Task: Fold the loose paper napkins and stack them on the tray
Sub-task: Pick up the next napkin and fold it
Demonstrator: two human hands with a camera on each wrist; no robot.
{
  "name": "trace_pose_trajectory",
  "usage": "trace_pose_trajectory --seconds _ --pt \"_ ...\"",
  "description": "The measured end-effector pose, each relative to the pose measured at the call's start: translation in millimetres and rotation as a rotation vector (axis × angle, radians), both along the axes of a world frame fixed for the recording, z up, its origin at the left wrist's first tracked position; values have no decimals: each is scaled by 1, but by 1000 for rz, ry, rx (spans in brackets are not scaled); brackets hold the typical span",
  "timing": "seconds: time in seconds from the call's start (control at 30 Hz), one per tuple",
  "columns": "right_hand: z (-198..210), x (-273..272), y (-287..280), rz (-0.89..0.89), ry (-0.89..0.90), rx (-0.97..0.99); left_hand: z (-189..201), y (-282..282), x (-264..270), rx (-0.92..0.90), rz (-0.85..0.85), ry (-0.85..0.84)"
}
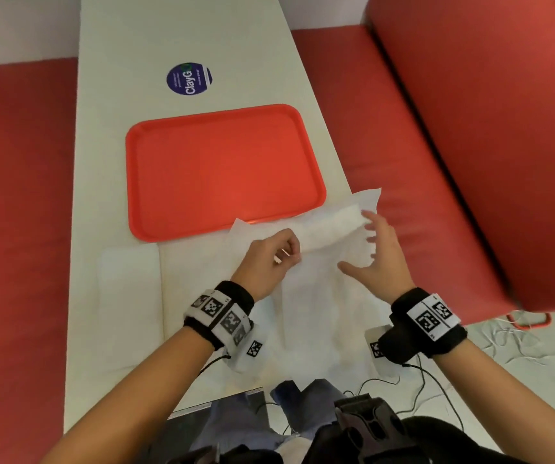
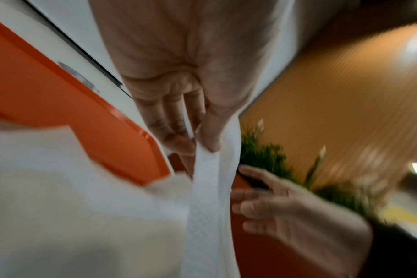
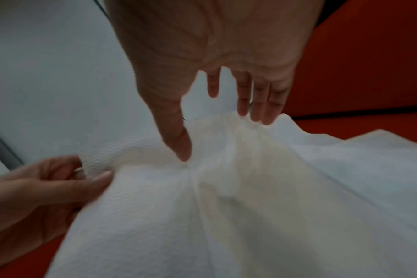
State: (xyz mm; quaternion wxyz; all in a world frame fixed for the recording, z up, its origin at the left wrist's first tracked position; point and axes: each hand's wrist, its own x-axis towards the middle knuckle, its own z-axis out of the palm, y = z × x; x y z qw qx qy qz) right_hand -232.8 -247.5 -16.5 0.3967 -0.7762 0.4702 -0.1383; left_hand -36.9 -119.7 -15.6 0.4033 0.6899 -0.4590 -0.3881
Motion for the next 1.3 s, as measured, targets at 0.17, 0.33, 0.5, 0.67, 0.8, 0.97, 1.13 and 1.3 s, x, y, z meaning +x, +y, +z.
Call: trace_pose_trajectory --seconds 0.17,0.33,0.5,0.67,0.8,0.97,1.13,1.3 --pt "28 29 -5 -23 -211 173 53 24 51 -124 130 209" --pt "34 70 12 37 -349 500 76 56 100 -170 311 309" --pt "30 115 40 77 -398 521 68 92 119 -20 421 425" --pt "22 134 66 44 -391 566 23 127 104 163 419 333" --pt "11 137 75 4 -347 578 9 134 108 128 533 389" --pt "12 136 76 -33 -387 564 20 138 114 -19 466 644" --pt "13 146 83 -18 -386 584 30 130 107 -55 334 923" --pt "11 154 96 13 -362 607 33 127 96 -12 280 724"
